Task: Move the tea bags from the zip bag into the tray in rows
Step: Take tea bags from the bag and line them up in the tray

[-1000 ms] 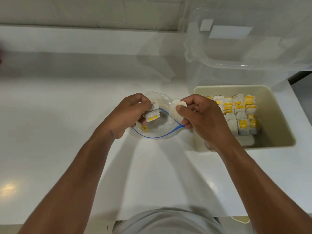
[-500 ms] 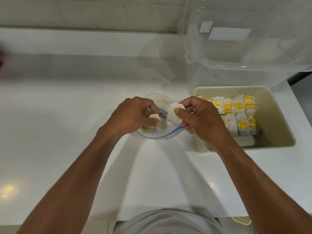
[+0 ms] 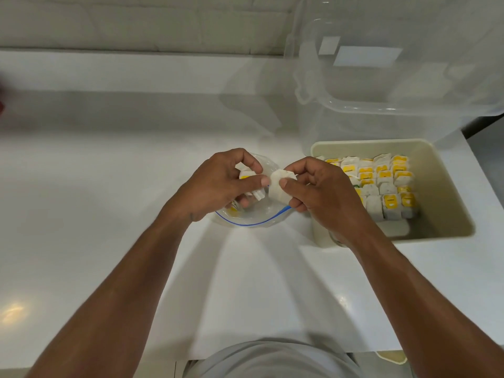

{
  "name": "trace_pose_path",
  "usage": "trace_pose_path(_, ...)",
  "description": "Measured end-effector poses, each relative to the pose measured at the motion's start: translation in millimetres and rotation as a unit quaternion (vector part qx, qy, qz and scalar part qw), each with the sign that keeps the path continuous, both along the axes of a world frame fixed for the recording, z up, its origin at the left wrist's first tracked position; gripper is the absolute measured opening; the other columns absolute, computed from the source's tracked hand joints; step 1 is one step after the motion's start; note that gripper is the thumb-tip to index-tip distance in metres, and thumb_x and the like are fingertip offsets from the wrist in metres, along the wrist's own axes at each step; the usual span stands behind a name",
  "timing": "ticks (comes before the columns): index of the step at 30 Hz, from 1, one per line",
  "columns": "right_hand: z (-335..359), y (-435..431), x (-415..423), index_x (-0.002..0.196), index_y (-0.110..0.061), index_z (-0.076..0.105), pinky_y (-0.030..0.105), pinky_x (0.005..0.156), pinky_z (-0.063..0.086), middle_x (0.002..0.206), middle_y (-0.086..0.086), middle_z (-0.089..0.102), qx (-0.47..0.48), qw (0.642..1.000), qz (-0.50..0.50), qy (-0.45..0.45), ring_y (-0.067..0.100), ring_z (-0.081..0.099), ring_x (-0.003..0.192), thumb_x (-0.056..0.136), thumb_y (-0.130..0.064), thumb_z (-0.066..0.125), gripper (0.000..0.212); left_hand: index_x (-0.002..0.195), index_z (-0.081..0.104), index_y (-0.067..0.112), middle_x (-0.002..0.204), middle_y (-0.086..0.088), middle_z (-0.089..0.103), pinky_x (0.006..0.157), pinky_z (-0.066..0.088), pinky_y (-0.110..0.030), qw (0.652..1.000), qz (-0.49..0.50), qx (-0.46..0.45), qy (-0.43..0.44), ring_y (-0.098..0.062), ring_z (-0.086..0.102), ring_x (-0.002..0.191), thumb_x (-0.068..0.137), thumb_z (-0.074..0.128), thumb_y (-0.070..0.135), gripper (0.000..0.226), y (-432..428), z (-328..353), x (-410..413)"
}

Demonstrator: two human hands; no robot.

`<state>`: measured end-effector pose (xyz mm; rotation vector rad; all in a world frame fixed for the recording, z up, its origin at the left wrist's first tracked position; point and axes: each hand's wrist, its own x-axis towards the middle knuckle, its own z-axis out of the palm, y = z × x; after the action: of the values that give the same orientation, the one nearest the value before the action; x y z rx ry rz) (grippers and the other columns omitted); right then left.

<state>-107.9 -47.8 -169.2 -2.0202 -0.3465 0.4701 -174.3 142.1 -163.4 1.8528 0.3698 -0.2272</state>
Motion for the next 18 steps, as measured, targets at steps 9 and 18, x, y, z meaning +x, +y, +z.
trace_pose_path(9,0.3,-4.5,3.4,0.093,-0.021,0.068,0.042,0.067,0.061,0.064,-0.006,0.067,0.014,1.0,-0.005,0.004,0.015,0.069,0.061,0.088,-0.02,0.07,0.005,0.113,0.07,0.007,0.101,-0.017,0.074,0.077,0.058,-0.026,0.982,-0.006,-0.188,0.008,-0.02,0.074,0.091,0.094,0.062,0.004,0.021,-2.8,5.2,-0.8)
trace_pose_path(18,5.0,-15.0,7.8,0.095,-0.019,0.07,0.037,0.063,0.06,0.062,-0.008,0.066,-0.002,1.0,-0.008,-0.015,0.01,0.065,0.057,0.088,-0.021,0.069,0.007,0.08,0.073,0.01,0.065,-0.003,0.067,0.051,0.042,-0.018,1.0,0.005,-0.001,-0.031,-0.012,0.056,0.052,0.077,0.084,0.021,0.015,-0.6,8.9,6.9)
